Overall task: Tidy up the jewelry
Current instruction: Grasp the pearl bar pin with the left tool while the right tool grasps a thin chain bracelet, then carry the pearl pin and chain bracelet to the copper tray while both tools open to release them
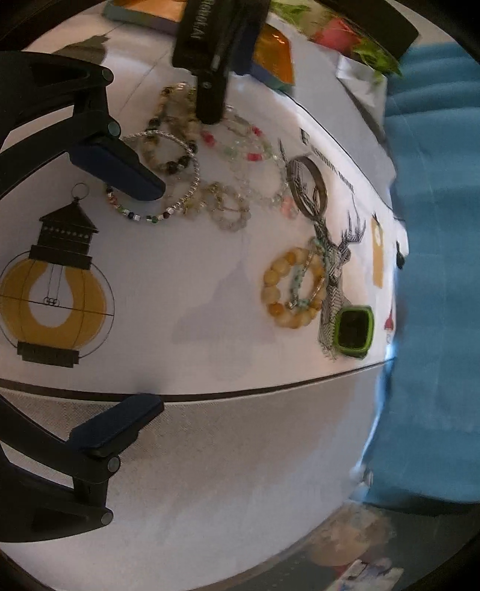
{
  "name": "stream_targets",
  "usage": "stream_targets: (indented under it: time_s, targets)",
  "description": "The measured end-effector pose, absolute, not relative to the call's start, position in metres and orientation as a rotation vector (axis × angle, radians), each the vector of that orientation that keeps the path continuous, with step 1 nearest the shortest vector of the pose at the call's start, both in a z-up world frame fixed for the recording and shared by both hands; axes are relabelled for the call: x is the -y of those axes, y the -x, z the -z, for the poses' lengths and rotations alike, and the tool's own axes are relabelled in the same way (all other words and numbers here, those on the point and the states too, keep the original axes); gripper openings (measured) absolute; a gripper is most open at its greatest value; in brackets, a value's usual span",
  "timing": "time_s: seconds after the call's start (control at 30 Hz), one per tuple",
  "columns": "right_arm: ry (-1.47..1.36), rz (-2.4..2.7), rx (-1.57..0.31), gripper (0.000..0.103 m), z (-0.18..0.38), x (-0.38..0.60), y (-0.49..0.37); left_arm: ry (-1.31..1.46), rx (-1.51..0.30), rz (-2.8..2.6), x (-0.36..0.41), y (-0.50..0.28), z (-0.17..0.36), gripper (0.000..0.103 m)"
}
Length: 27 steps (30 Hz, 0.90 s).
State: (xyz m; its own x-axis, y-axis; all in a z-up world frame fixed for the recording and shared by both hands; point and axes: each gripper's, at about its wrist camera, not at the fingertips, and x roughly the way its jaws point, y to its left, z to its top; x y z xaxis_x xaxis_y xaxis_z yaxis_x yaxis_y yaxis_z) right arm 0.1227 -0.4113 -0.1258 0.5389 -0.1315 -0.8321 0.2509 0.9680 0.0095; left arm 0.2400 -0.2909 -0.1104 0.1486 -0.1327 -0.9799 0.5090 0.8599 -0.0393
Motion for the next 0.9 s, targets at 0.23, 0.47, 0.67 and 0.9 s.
stream_targets:
  time_s: [0.23, 0.47, 0.67, 0.9]
  targets:
    - [-0.117, 0.195, -0.964, 0.095, 0.126, 0.411, -0.122, -0.31, -1.364, 0.58, 0.301, -0.229, 0.107, 0.009]
    - [-0.109, 0.067, -0.888, 0.003, 0.116, 0.389, -0.108, -0.279, -1.225, 0.638, 0.298, -0.202, 0.073, 0.009]
    - [-0.165, 0.112, -0.787, 0.003, 0.078, 0.399, -0.081, -0.215, -1.132, 0.648, 0.261, -0.188, 0.029, 0.009]
    - [-0.152, 0.189, -0.715, 0.003, 0.03, 0.39, -0.041, -0.19, -1.009, 0.582, 0.207, -0.143, -0.015, 0.009]
